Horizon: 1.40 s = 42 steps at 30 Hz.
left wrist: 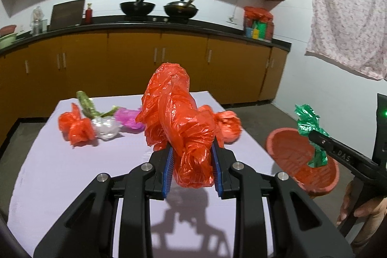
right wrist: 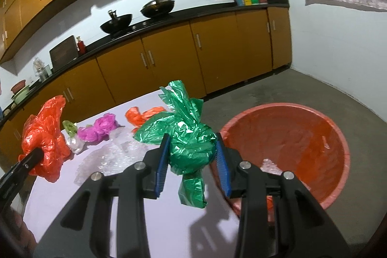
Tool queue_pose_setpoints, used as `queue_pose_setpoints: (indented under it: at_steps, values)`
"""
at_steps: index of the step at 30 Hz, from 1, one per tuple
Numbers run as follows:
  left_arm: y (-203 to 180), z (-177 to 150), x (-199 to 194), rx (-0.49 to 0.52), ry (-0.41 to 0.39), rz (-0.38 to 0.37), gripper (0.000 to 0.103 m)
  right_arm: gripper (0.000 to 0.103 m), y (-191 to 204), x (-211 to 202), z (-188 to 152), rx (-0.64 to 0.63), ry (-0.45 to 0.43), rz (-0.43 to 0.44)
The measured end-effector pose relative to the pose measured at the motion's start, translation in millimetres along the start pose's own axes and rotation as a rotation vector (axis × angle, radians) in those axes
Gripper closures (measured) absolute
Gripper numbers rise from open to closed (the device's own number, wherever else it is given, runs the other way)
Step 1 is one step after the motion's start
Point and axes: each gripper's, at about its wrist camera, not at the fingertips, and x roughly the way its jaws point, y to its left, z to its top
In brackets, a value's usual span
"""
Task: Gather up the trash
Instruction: 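Carry the red bag and green bag over the orange basket with both tools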
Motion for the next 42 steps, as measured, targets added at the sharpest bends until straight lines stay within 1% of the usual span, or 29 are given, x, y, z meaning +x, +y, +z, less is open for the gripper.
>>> queue_pose_setpoints:
  at_steps: [13,23,34,42]
  values:
    - [-55,0,15,0.05,0.02,-0.122,0.075,0.067,-43,-17,3,0.042,-0.029,-0.078]
    - [-99,-3,34,0.098,0.056,-0.211,0.075,0.067,-80,-21,2,0.086,-0.04,-0.139]
    - [-140,-11,58,0.141,0.107,-0.273,0.075,0.067,-119,-17,4,0.136,-0.044,-0.193]
    - [-167,-14,81,0.162,0.145,-0.315,0.075,0.067,-142,-5,6,0.167,-0.037,-0.213]
